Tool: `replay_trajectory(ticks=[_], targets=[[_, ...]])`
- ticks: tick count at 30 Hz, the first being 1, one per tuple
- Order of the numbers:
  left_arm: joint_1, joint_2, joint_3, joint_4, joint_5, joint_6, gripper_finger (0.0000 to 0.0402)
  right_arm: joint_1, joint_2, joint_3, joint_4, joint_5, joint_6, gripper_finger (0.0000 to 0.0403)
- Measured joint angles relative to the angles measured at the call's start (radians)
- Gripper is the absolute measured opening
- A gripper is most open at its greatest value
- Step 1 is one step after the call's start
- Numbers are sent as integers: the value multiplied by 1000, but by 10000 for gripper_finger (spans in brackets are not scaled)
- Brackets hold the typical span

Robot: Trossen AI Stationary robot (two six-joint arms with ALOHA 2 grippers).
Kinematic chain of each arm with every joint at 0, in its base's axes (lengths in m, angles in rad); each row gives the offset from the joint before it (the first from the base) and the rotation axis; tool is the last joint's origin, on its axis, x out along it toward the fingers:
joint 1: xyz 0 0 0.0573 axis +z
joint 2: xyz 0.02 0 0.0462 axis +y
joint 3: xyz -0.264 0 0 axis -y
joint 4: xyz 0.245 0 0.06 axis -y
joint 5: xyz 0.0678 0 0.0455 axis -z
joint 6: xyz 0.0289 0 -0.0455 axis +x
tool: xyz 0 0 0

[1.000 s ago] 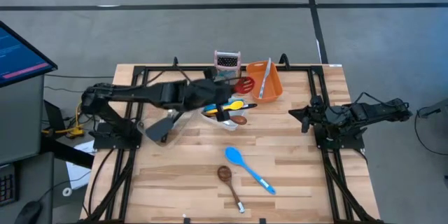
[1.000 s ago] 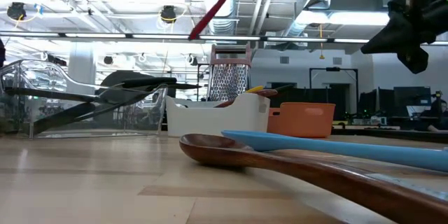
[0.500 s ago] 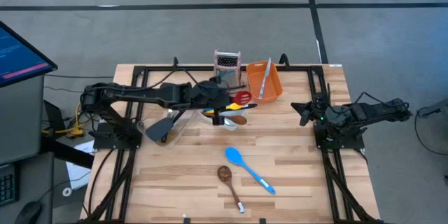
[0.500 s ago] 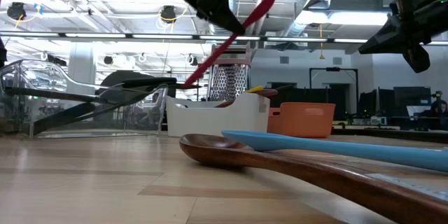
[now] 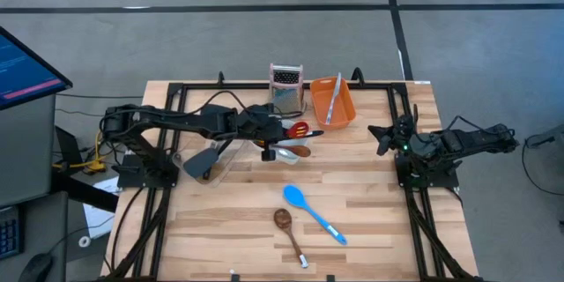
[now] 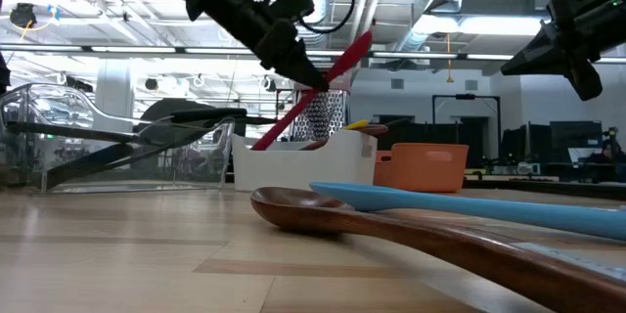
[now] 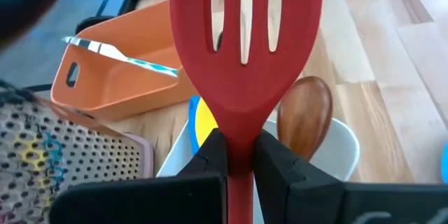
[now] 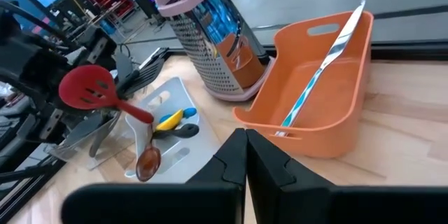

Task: Pick & Place Kitchen Items
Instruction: Put the red slotted spoon into the white bin, then put the blue serving spoon into the white bin

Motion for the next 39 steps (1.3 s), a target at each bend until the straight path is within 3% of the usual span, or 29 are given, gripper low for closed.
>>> replay_trajectory(ticks=[8,17,39], targets=[[45,0,-46,34,50,-20,16,0,0,0,0,21,0,0],[80,0,-145,189,116,-65,20,0,0,0,0,21,0,0],[77,-1,-163,300,89,-73,171,0,0,0,0,21,0,0]])
